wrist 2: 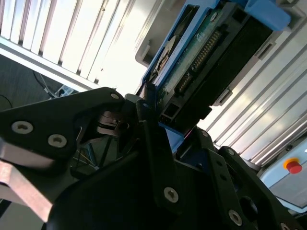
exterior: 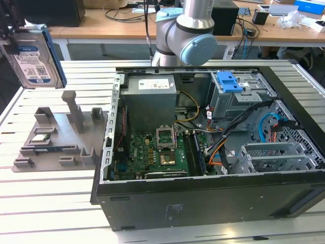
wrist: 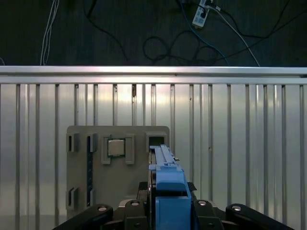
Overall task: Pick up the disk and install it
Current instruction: 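Pick up the disk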
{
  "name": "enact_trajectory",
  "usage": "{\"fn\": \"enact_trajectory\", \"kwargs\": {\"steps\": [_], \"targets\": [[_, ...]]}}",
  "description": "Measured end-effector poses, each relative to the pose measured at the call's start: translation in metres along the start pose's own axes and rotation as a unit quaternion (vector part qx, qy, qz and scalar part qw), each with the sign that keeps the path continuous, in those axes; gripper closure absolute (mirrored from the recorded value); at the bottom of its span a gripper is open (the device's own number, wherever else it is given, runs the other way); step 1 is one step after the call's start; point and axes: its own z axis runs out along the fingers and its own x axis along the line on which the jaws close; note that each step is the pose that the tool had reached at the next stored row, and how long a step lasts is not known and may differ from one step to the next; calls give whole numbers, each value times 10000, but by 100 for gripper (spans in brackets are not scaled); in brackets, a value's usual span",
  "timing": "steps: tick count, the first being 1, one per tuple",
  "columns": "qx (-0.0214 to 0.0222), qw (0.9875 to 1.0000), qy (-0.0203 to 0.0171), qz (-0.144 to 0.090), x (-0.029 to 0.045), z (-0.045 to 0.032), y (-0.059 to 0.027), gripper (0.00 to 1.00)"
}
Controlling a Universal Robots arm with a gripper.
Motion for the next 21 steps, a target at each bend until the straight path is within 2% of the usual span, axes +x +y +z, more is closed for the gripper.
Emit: {"fn": "enact_trajectory", "kwargs": {"steps": [3,11,14,21], "targets": [[0,10000,0,0,-2,-118,4,63],[-1,10000,0,0,-4,-297,9,63],[0,10000,0,0,-7,-494,15,63],[0,10000,0,0,-10,-764,23,63]]}}
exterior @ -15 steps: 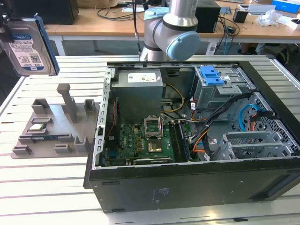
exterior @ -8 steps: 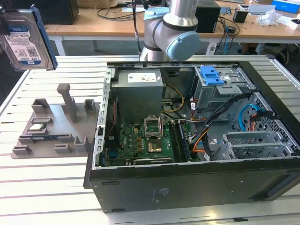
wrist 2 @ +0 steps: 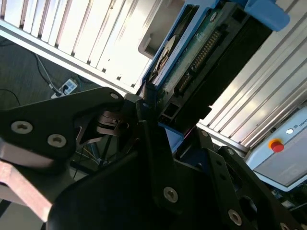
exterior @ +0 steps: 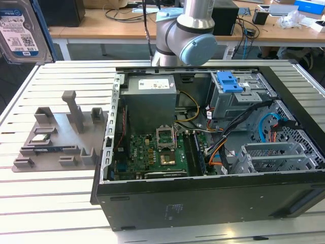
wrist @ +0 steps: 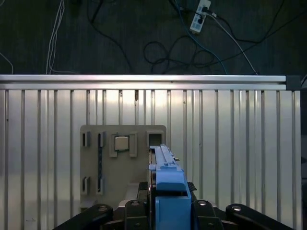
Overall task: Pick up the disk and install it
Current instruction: 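Pick up the disk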
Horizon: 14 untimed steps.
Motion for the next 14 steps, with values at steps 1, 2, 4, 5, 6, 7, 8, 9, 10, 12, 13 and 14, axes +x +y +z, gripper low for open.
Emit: {"fn": "enact_trajectory", "kwargs": {"steps": [1,2,4,5,6,7,8,9,10,12,13,14], "targets": [[0,10000,0,0,-1,-34,1,63],[-1,10000,0,0,-1,-87,2,63],[-1,10000,-4,0,-1,-92,-144,63],[0,10000,-4,0,-2,-93,-196,63],[0,10000,-5,0,-2,-95,-237,63],[0,10000,-4,0,-1,-96,-260,63],[0,10000,-4,0,-1,-96,-277,63],[-1,10000,-4,0,-2,-97,-303,63],[-1,10000,-4,-1,-1,-98,-323,63],[0,10000,-4,0,-1,-98,-371,63],[0,10000,-3,0,-1,-99,-394,63],[0,10000,-2,0,-2,-100,-409,63]]}}
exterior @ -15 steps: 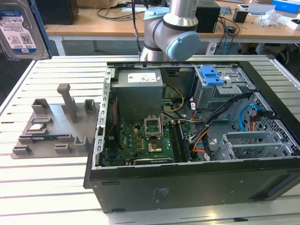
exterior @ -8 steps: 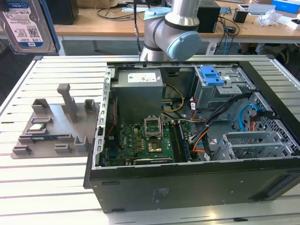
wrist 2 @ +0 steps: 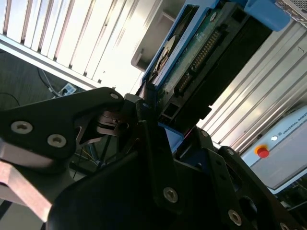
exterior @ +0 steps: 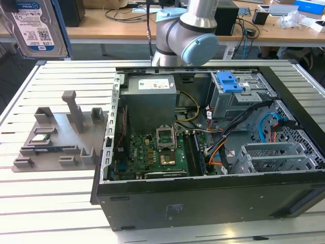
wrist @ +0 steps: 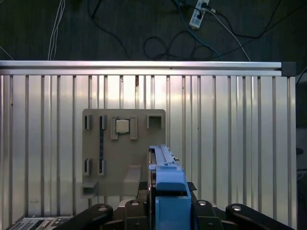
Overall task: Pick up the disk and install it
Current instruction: 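Pick up the disk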
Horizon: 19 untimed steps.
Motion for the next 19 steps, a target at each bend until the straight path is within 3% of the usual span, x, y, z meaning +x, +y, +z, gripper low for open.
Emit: {"fn": "enact_trajectory", "kwargs": {"steps": [3,19], "targets": [[0,10000,1,0,0,-1,-26,63],[0,10000,1,1,-1,-11,-353,63]]}}
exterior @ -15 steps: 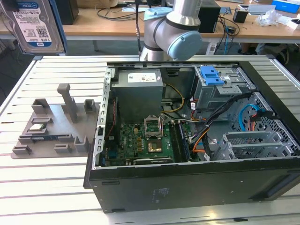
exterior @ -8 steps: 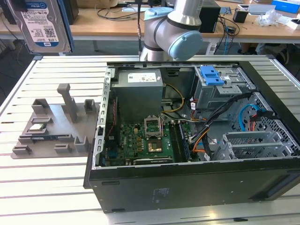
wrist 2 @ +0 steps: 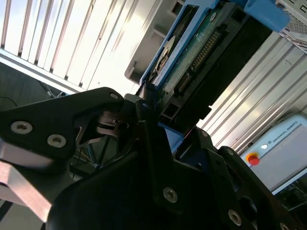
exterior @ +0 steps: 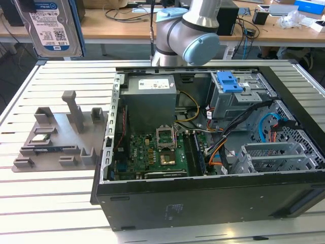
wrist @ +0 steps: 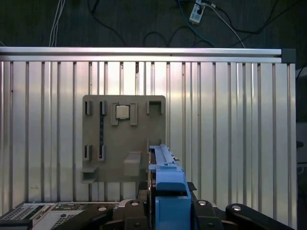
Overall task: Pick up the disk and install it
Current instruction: 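Pick up the disk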
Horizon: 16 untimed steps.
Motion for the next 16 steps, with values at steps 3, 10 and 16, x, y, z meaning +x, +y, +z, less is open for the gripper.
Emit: {"fn": "enact_trajectory", "kwargs": {"steps": [3,10,16], "targets": [[0,10000,0,0,0,-3,-87,63],[0,10000,0,-1,-1,-7,-247,63],[0,10000,0,0,-2,-12,-381,63]]}}
